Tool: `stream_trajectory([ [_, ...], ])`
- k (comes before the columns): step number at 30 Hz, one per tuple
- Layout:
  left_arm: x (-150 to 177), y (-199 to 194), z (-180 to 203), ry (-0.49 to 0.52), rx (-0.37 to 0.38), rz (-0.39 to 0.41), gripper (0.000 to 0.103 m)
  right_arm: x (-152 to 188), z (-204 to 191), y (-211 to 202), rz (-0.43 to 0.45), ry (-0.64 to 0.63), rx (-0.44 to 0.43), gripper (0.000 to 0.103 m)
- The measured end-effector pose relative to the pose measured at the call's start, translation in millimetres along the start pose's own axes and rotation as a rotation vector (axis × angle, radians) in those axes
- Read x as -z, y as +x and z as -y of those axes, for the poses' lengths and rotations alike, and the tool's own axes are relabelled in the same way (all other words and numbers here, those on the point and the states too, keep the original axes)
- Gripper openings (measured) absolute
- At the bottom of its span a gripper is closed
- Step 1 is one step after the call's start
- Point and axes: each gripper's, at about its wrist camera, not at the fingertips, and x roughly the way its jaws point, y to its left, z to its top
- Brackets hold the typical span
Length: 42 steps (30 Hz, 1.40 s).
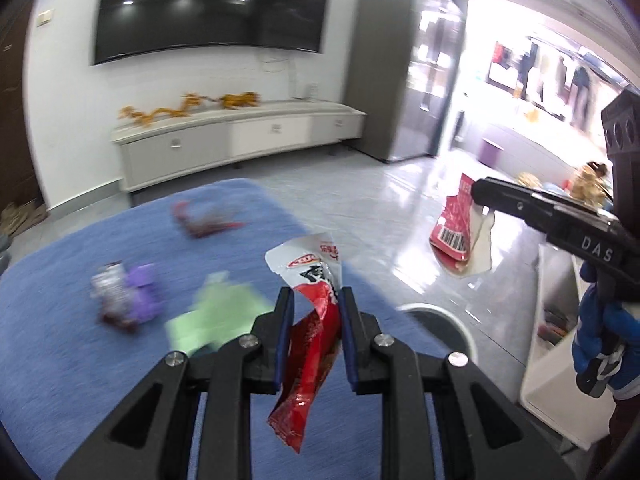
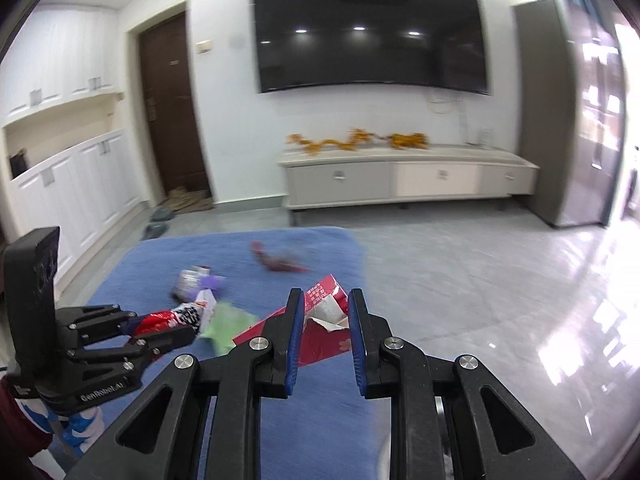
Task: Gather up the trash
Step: 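Carry both wrappers over the trash bin and open both tools to drop them, then move both open tools back over the remaining trash on the rug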
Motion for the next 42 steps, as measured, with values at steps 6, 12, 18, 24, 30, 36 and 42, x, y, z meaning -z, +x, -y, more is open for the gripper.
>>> stream_trajectory([
  [6,-18.0,55.4,66.8,0.095,0.094,-0.079,0.021,36.1,84.8,-15.6,-0.050,0.091,0.148,0.022],
  [12,-27.0,120.2,110.2,0.115,0.155,-0.192,0.021,79.8,150.9,7.1,-0.130,0.207,0.211,0.022],
  [18,-26.1,173.0,134.6,0.088,0.205,-0.288,0.022,119.1,187.5,45.9,-0.204,0.308,0.215,0.024],
  [24,-22.6,202.4,148.0,0.044,0.251,-0.349,0.048,154.9,213.8,53.5,-0.239,0.410,0.209,0.042],
  [30,-17.8,201.7,153.8,0.057,0.237,-0.348,0.048,166.6,225.5,49.2,-0.244,0.440,0.230,0.044],
  [36,-14.3,180.4,142.8,0.043,0.159,-0.305,0.048,160.9,220.0,39.0,-0.225,0.450,0.246,0.046],
  [42,-16.9,143.3,107.8,0.005,0.019,-0.215,0.053,139.9,197.0,26.2,-0.184,0.407,0.243,0.052],
])
